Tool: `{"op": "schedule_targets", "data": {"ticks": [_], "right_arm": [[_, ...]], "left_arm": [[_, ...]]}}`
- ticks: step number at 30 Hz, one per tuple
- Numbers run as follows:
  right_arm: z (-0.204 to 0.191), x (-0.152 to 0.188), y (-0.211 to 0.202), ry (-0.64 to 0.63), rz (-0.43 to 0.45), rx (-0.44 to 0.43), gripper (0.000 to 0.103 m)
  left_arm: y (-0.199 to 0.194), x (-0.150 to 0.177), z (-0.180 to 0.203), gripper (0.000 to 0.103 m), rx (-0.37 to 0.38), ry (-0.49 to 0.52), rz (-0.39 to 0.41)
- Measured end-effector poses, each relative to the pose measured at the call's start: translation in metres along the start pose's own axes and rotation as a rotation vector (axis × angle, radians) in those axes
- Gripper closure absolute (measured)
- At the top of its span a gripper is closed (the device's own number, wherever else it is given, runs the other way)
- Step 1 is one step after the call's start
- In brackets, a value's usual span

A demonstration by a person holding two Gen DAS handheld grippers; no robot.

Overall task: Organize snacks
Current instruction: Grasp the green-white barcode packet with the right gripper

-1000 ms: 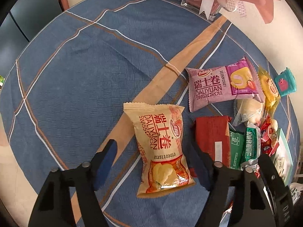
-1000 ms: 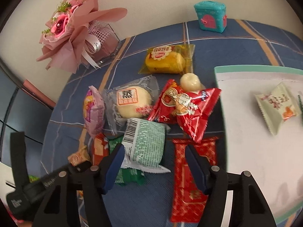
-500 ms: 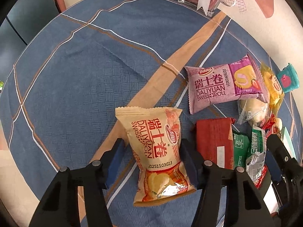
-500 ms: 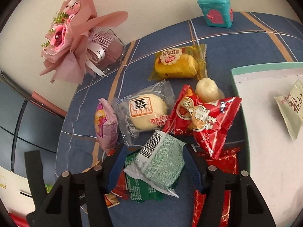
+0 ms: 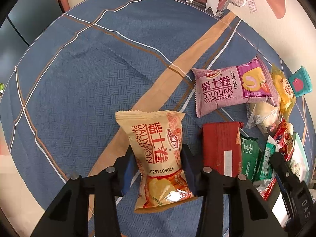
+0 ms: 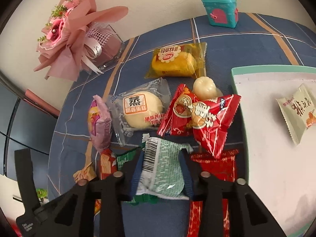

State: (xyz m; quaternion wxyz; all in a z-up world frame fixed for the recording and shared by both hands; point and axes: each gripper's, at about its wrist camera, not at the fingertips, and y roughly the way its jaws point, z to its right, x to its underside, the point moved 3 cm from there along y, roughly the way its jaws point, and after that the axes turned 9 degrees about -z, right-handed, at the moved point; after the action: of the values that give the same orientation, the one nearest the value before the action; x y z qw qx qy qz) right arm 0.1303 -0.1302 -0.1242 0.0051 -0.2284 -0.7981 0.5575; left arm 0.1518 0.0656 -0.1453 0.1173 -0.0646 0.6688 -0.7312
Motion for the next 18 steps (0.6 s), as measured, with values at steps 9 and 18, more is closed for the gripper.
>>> {"op": "schedule_targets", "data": {"ticks": [9,18], "right_arm": [[0.006,0.007,-0.004,-0.012,-0.011,-0.02,0.065],[0.011,0.006,0.007,0.006,-0.034,-0.024,0.049]], "left_arm": [[-0.011,0.006,-0.003,0.066,0.035,-0.016,0.0],[-0.005,0.007,-0.005,0.066,0.036,-0.018,-0.001]]}}
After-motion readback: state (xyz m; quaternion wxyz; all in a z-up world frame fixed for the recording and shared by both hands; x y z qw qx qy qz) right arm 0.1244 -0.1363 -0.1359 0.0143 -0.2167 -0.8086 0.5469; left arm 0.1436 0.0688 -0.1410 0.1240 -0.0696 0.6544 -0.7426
